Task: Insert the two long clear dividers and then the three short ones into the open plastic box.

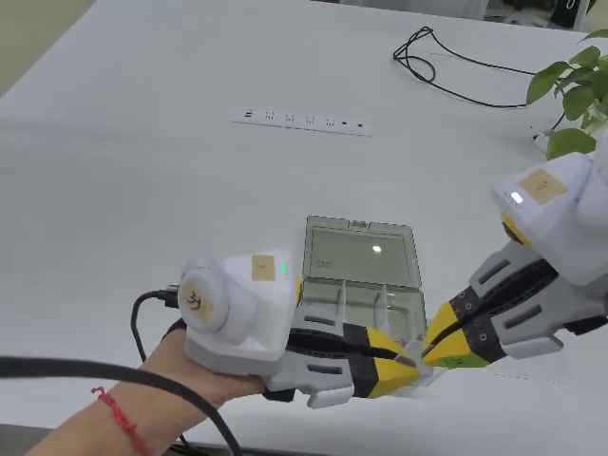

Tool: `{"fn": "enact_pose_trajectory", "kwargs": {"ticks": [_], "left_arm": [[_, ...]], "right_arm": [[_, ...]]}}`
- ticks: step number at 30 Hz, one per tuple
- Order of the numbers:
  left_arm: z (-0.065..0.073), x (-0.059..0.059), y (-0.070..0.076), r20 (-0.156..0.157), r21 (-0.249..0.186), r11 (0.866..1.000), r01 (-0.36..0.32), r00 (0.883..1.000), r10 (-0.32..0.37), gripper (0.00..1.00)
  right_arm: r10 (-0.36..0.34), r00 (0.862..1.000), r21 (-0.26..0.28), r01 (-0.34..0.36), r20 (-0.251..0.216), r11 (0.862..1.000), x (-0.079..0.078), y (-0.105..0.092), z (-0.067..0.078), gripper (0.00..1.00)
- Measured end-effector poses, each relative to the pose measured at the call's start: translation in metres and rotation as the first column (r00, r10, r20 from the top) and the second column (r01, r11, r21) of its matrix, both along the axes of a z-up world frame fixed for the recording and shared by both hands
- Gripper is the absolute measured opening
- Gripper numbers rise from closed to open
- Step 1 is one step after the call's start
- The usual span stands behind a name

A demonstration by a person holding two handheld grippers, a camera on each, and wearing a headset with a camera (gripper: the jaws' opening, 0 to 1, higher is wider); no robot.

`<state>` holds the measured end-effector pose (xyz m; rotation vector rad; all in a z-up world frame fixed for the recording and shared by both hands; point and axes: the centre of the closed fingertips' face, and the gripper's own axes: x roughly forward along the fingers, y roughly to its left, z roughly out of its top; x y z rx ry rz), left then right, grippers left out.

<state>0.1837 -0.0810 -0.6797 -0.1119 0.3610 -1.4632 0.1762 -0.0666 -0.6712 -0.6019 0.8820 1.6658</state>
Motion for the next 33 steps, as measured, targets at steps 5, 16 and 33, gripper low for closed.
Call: {"fn": "enact_pose_trajectory", "kwargs": {"ticks": [5, 16, 33], "left_arm": [[-0.003, 0.003, 0.005, 0.005, 0.01, 1.0, -0.024, 1.0, 0.024, 0.06], [-0.008, 0.014, 0.021, 0.018, 0.033, 0.995, -0.089, 0.996, 0.088, 0.17], [-0.026, 0.032, 0.052, 0.052, 0.101, 0.977, -0.186, 0.982, 0.181, 0.49]], "right_arm": [[-0.002, 1.0, 0.004, 0.002, 0.002, 1.0, 0.0, 0.001, 0.0, 0.03], [-0.026, 0.999, 0.023, 0.025, 0.022, 0.999, 0.009, 0.006, 0.003, 0.03], [-0.093, 0.994, 0.056, 0.089, 0.065, 0.994, 0.032, 0.015, 0.003, 0.03]]}}
